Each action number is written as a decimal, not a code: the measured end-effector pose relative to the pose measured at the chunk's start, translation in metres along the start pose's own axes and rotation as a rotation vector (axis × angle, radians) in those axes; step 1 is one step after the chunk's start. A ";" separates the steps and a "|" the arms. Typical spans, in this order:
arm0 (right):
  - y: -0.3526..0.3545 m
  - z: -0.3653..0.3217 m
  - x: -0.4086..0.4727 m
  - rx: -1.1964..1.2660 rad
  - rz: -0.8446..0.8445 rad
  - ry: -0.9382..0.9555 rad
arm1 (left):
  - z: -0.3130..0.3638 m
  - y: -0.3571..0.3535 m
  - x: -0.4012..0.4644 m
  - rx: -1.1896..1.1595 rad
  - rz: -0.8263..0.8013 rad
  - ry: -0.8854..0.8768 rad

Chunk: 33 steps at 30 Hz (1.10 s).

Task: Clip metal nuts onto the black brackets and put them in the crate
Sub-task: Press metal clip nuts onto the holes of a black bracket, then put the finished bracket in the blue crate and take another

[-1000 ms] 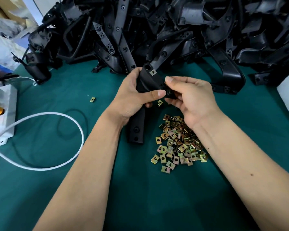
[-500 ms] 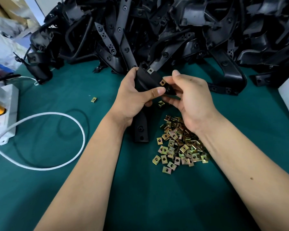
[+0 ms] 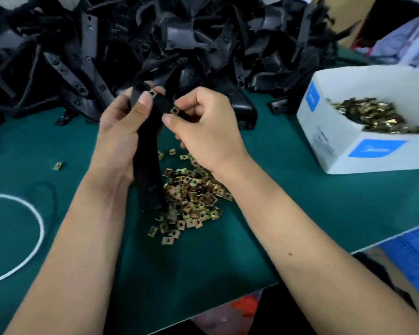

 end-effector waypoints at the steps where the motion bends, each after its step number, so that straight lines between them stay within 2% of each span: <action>1: 0.017 -0.006 -0.002 -0.057 0.033 0.021 | 0.006 -0.021 -0.004 0.080 -0.048 -0.042; 3: 0.066 -0.016 -0.009 -0.141 0.141 0.039 | 0.012 -0.080 -0.012 0.216 -0.166 -0.123; 7: 0.186 -0.029 -0.046 0.010 0.402 0.011 | 0.003 -0.214 -0.041 0.341 -0.406 -0.211; 10: 0.279 -0.030 -0.100 0.084 0.611 -0.005 | -0.026 -0.313 -0.077 0.500 -0.553 -0.264; 13: 0.356 -0.008 -0.174 0.123 0.858 -0.073 | -0.078 -0.396 -0.128 0.772 -0.759 -0.304; 17: 0.425 0.060 -0.282 0.110 1.199 -0.294 | -0.178 -0.448 -0.181 1.081 -1.000 -0.299; 21: 0.436 0.156 -0.393 0.191 1.447 -0.723 | -0.286 -0.439 -0.205 1.393 -1.138 -0.215; 24: 0.421 0.205 -0.451 0.222 1.518 -0.917 | -0.349 -0.413 -0.217 1.451 -1.207 -0.055; 27: 0.410 0.234 -0.473 0.178 1.395 -1.058 | -0.379 -0.396 -0.220 1.496 -1.195 -0.066; 31: 0.413 0.232 -0.490 -0.253 1.180 -1.287 | -0.391 -0.393 -0.214 1.554 -1.171 -0.066; 33: 0.420 0.218 -0.483 -0.343 1.193 -1.244 | -0.388 -0.398 -0.213 1.578 -1.177 -0.063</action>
Point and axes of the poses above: each hand's wrist, its own x-axis towards the middle knuckle, its own y-axis out of the back of the hand, z = x × y, the point moved 7 cm from there along x, towards the middle knuckle, and after that the axes turned 13 degrees about y, right-handed, at the moved point
